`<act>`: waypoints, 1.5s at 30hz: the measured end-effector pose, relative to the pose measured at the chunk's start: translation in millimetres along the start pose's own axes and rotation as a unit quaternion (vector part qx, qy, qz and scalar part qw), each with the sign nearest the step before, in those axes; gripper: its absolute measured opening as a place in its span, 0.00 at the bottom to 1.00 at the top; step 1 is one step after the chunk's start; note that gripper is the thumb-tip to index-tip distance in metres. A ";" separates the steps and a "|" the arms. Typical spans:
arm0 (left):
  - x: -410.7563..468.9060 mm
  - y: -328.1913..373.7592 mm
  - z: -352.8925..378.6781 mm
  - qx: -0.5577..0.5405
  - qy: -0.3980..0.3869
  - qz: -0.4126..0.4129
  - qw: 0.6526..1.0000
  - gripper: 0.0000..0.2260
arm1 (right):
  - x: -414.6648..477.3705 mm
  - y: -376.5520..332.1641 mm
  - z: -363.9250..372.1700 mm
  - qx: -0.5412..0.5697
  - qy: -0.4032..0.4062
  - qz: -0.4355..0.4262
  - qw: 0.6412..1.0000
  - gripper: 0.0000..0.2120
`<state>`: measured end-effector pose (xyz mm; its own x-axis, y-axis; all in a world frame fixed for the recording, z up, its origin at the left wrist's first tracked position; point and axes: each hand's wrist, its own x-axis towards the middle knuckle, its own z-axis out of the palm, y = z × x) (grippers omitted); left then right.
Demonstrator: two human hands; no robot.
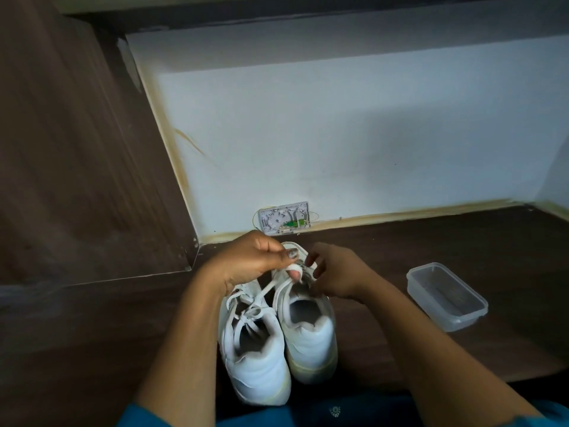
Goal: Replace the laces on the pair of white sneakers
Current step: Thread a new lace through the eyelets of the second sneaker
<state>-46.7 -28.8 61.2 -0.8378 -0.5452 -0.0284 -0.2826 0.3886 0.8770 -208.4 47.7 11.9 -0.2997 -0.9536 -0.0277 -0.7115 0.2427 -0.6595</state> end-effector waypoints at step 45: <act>9.9 19.6 -5.3 -0.509 0.185 0.075 0.837 0.10 | -13.2 -31.4 -2.9 0.092 -0.026 -0.220 0.971 0.07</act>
<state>-58.0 -30.5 80.6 -0.5734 -0.8127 0.1033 0.5142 -0.2589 0.8176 -183.9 53.2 35.1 0.0432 -0.9666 0.2526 -0.6366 -0.2215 -0.7387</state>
